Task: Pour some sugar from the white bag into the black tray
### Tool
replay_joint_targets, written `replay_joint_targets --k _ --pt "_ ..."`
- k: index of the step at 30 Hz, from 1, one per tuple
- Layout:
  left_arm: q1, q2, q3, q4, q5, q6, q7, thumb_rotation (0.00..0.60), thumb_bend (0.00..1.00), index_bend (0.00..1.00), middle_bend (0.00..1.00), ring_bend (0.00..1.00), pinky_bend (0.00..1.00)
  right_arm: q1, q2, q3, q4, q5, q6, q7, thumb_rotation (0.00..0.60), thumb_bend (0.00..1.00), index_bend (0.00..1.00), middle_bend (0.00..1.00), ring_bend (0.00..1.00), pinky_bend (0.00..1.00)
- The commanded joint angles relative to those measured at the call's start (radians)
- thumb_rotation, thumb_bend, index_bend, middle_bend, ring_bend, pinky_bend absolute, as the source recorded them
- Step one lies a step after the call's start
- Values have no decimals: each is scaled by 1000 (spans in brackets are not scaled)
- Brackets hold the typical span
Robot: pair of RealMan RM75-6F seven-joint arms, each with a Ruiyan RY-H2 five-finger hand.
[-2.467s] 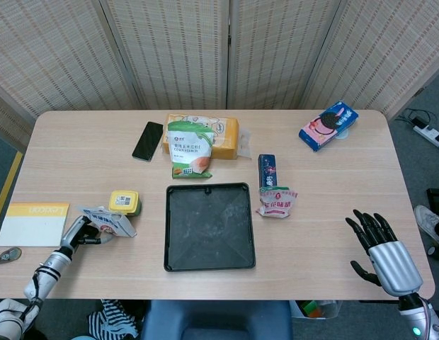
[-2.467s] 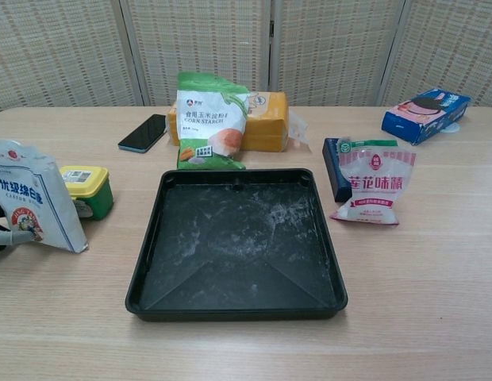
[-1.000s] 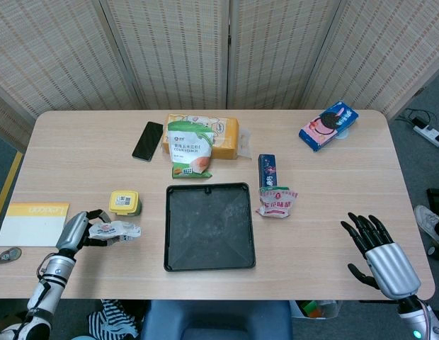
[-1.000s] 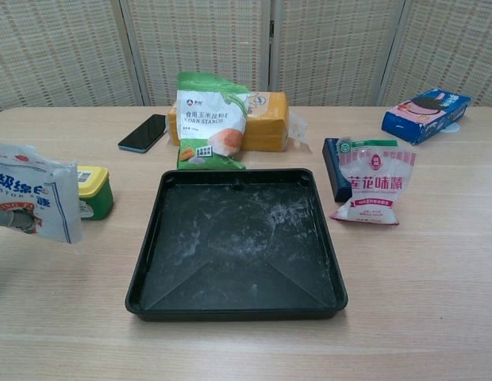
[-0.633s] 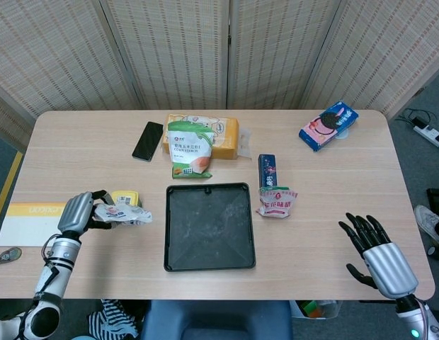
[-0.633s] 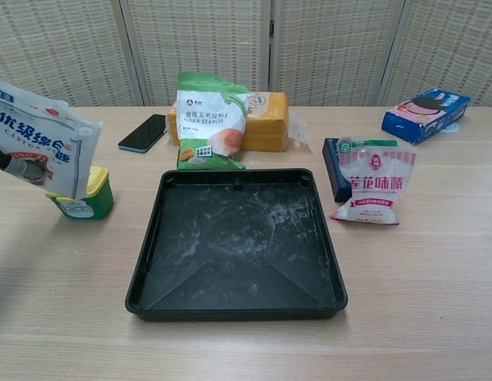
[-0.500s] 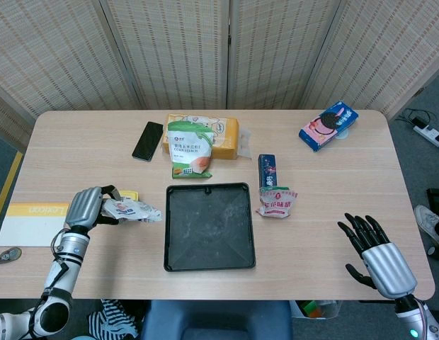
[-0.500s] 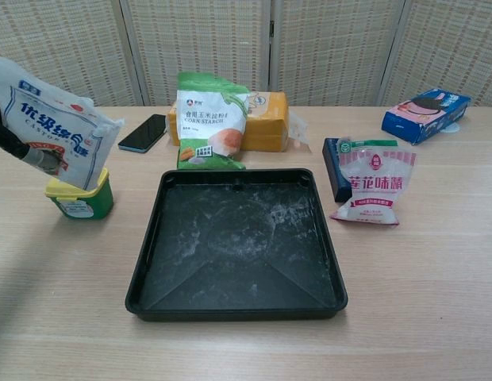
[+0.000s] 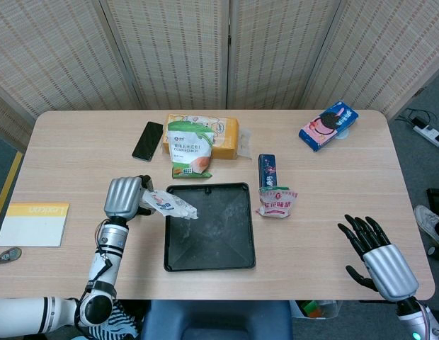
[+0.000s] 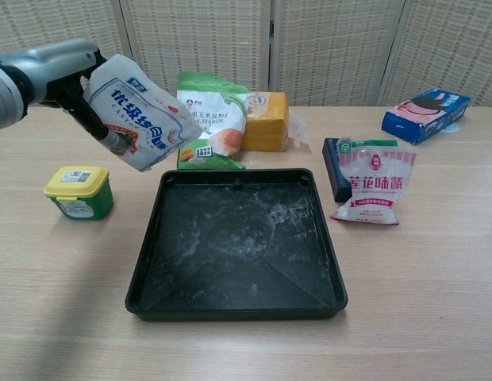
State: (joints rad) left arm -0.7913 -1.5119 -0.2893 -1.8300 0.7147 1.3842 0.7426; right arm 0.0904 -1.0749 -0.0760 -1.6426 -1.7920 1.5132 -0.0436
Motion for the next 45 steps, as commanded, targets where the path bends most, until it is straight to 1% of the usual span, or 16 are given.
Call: replay_joint_targets --k 1,3,5,11,16,20,30,40,45 --pt "-30 -76 46 82 64 75 91 600 197 923 931 1000 1000 -3 1 -3 2 -6 7 3 600 290 0 0 0 0" --pt "-34 -107 75 123 113 105 126 600 197 923 931 1000 1000 -5 2 -4 2 -9 10 4 600 291 0 0 0 0" --pt "-33 -129 92 148 146 123 144 600 197 926 933 1000 1000 -5 2 -5 2 -12 10 3 600 291 0 0 0 0" --pt "-32 -173 98 168 182 151 208 600 197 929 937 1000 1000 -2 0 -5 0 -9 2 -3 600 290 0 0 0 0" --pt "-34 -222 133 189 231 191 313 600 198 932 940 1000 1000 -3 0 -6 -1 -10 2 -5 600 291 0 0 0 0" --pt "-29 -254 158 237 288 207 341 600 198 932 941 1000 1000 -6 0 -9 -1 -18 10 -5 600 292 0 0 0 0" --pt "-2 -279 152 299 363 211 361 600 198 934 943 1000 1000 -5 1 -9 0 -17 6 -3 600 291 0 0 0 0" --pt "18 -303 162 328 439 209 400 600 198 936 947 1000 1000 -7 1 -8 0 -17 11 -2 600 290 0 0 0 0" --pt "31 -307 154 334 454 196 406 600 198 937 948 1000 1000 -9 3 -7 2 -18 18 5 600 291 0 0 0 0"
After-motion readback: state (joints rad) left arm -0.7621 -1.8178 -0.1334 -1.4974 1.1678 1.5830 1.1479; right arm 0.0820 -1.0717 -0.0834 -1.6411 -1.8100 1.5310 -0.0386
